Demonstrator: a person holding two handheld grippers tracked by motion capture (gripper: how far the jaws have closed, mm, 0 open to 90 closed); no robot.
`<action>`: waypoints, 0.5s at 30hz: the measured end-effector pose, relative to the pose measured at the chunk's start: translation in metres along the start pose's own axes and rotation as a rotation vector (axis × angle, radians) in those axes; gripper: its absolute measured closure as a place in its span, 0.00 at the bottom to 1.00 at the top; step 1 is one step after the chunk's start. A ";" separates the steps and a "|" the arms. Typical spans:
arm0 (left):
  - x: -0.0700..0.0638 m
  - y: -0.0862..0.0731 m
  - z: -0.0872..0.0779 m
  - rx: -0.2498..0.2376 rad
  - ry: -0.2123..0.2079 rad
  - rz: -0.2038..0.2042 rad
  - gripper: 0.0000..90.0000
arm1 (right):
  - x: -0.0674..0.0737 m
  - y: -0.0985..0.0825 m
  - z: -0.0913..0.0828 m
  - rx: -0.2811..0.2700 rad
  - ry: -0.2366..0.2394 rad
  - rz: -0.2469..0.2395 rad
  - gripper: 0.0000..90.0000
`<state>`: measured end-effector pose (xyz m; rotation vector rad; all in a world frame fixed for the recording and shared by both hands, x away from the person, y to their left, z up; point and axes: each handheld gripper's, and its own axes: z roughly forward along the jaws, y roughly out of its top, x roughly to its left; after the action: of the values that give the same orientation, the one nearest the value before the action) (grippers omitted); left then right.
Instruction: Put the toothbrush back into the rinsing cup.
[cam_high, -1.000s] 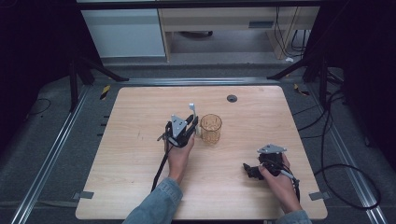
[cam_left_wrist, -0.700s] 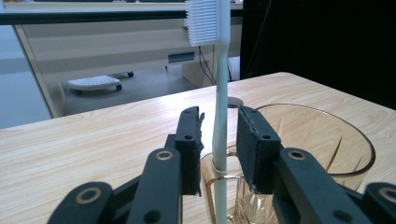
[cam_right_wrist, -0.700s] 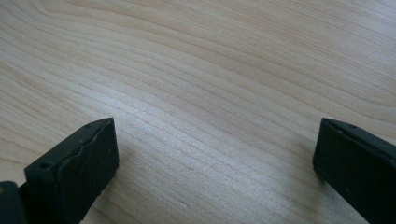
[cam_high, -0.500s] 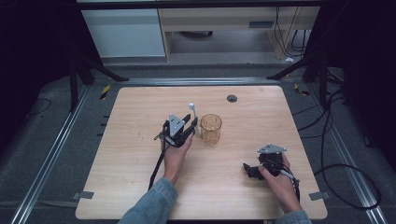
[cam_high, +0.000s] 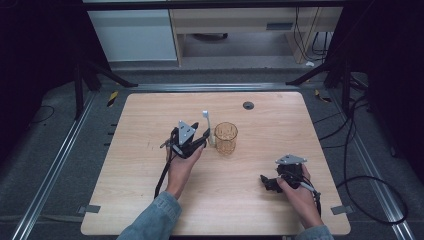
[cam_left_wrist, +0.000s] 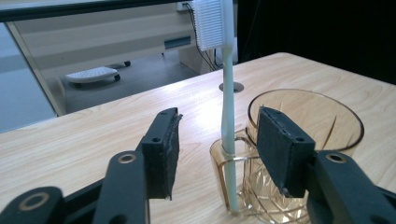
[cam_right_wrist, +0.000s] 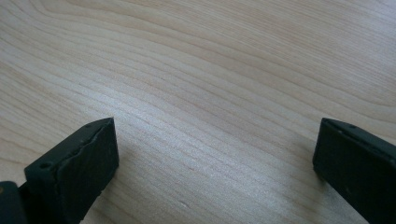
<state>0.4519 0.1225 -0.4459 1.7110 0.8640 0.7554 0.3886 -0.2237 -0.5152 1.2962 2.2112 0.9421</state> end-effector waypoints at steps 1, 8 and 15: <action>0.000 0.000 -0.001 0.005 0.000 0.005 0.52 | 0.000 0.000 0.000 0.000 0.000 0.001 0.01; 0.000 0.003 -0.004 0.047 -0.017 0.044 0.47 | 0.000 0.000 0.000 0.000 0.000 0.000 0.01; -0.002 0.004 -0.008 0.110 -0.050 0.075 0.41 | 0.000 0.000 0.000 0.000 0.000 0.000 0.01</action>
<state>0.4450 0.1244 -0.4397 1.8607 0.8240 0.7232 0.3886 -0.2237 -0.5152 1.2966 2.2111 0.9421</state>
